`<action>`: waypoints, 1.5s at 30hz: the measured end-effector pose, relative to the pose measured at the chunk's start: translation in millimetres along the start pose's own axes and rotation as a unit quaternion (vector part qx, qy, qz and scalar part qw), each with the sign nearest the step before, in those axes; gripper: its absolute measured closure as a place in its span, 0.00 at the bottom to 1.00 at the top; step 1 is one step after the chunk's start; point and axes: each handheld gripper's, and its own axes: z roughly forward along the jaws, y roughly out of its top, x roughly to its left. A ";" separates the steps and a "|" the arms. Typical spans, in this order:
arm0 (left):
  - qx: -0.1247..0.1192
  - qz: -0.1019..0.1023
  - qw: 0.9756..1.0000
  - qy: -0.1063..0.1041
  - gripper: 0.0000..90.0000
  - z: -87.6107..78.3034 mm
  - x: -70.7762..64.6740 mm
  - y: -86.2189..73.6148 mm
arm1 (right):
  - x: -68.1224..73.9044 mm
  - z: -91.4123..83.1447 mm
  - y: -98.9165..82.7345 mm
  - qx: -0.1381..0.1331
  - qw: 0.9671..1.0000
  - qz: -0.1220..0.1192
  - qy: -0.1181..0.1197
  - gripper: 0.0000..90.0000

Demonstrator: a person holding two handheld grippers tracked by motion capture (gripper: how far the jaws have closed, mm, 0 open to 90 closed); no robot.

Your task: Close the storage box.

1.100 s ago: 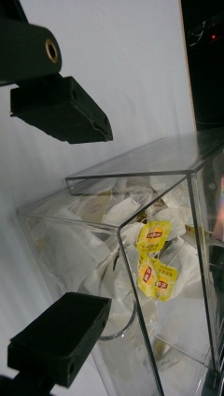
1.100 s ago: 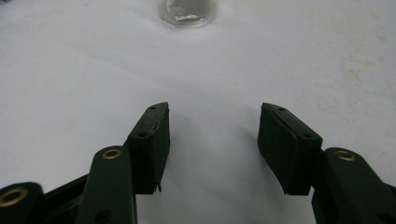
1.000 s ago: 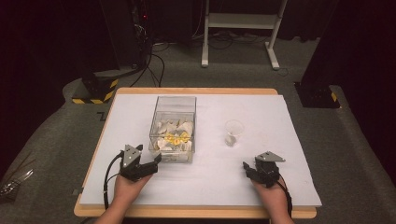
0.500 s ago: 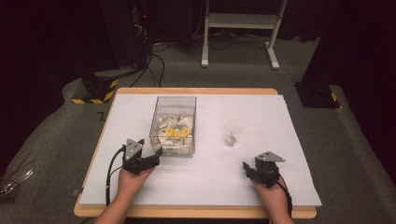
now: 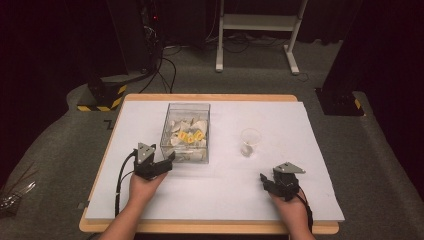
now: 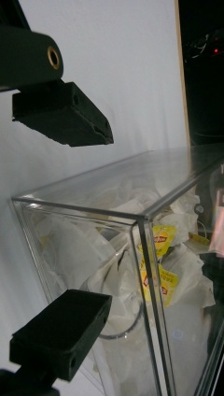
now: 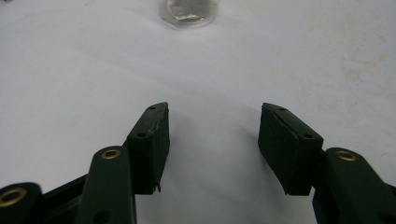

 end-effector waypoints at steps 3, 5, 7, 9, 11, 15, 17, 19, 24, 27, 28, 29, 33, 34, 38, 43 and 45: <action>0.006 -0.004 1.000 0.001 0.22 5.2 0.1 -1.6 | 0.1 -0.1 0.0 0.000 1.000 -0.001 -0.001 0.48; 0.007 -0.002 1.000 0.004 0.22 7.8 -0.5 -2.5 | 0.1 0.0 0.0 0.000 1.000 0.000 0.000 0.48; 0.009 -0.003 1.000 0.007 0.22 9.9 -0.7 -3.1 | 0.0 0.0 0.0 0.000 1.000 0.000 0.000 0.48; 0.010 -0.007 1.000 0.008 0.23 11.9 -1.2 -3.5 | 0.1 -0.1 0.0 0.001 1.000 0.000 0.000 0.48; 0.010 -0.007 1.000 0.010 0.23 12.9 -1.3 -3.6 | 0.1 0.0 0.0 0.000 1.000 0.000 0.000 0.48; 0.011 -0.014 1.000 0.016 0.24 15.1 -0.6 -3.8 | 0.1 0.0 0.0 0.000 1.000 0.000 0.000 0.48; 0.009 -0.015 1.000 0.019 0.25 15.9 -0.9 -3.5 | 0.1 0.0 0.0 0.000 1.000 -0.001 0.000 0.48; 0.008 -0.016 1.000 0.022 0.25 16.5 -0.9 -3.5 | 0.1 0.0 0.1 0.001 1.000 0.000 0.000 0.48; 0.014 -0.026 0.999 0.032 0.26 19.3 -0.8 -3.7 | 0.0 0.0 0.0 0.001 1.000 -0.002 0.000 0.48; 0.019 -0.026 0.999 0.036 0.26 19.9 -0.1 -4.1 | 0.2 0.0 0.1 0.001 1.000 0.000 0.000 0.48; 0.020 -0.027 0.999 0.037 0.26 20.3 -0.4 -4.4 | 0.0 0.0 0.1 0.001 1.000 -0.002 0.000 0.48; 0.022 -0.027 0.999 0.036 0.26 20.3 -0.7 -4.5 | 0.0 0.0 0.0 0.001 1.000 -0.002 0.000 0.48; 0.032 -0.025 0.999 0.032 0.27 17.3 0.0 -5.0 | 0.1 0.1 0.0 0.001 1.000 0.000 0.000 0.48; 0.038 -0.017 0.999 0.028 0.27 15.2 0.6 -5.3 | 0.1 0.1 0.0 0.001 1.000 0.000 0.000 0.48; 0.046 -0.001 0.999 0.014 0.27 5.7 2.8 -8.3 | 0.1 0.0 0.0 0.001 1.000 -0.001 0.000 0.48; 0.065 0.007 0.998 0.003 0.28 -11.3 14.5 -14.6 | 0.0 0.0 -0.1 0.001 1.000 -0.002 0.000 0.48; 0.077 0.010 0.997 0.001 0.28 -17.7 20.1 -17.5 | 0.0 0.1 0.0 0.001 1.000 -0.002 0.000 0.48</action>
